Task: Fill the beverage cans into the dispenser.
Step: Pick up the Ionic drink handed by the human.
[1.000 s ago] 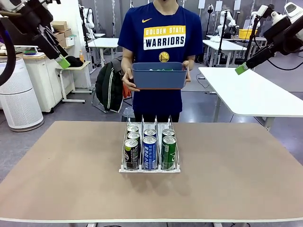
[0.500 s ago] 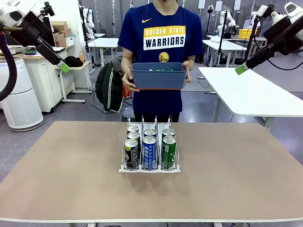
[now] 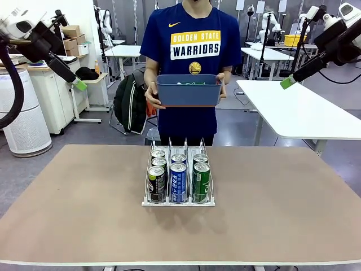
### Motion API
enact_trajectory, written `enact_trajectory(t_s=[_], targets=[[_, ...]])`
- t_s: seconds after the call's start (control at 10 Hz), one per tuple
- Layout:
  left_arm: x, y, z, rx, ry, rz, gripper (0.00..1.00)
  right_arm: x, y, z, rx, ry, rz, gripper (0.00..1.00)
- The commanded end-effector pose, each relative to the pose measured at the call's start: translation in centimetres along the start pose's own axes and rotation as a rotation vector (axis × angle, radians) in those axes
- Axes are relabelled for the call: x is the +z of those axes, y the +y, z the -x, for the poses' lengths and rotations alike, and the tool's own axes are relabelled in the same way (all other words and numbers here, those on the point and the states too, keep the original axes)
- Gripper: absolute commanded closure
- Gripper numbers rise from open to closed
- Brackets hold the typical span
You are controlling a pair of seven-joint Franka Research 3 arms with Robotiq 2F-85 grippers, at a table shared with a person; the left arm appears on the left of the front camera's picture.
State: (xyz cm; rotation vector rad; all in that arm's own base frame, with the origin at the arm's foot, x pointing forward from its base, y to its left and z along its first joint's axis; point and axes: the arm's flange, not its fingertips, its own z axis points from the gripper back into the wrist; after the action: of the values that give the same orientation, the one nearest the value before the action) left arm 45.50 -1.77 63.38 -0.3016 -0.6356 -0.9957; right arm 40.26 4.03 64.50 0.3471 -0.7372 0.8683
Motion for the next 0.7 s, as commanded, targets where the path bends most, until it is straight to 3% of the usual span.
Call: enact_trajectory(t_s=[0.0, 0.6], targets=[[-0.24, -0.06, -0.05, -0.004, -0.003, 0.008, 0.0, -0.11, 0.05, 0.11, 0.0, 0.001, -0.001, 0.0], [-0.24, -0.06, -0.05, -0.004, -0.003, 0.008, 0.0, -0.11, 0.05, 0.11, 0.0, 0.001, -0.001, 0.0]])
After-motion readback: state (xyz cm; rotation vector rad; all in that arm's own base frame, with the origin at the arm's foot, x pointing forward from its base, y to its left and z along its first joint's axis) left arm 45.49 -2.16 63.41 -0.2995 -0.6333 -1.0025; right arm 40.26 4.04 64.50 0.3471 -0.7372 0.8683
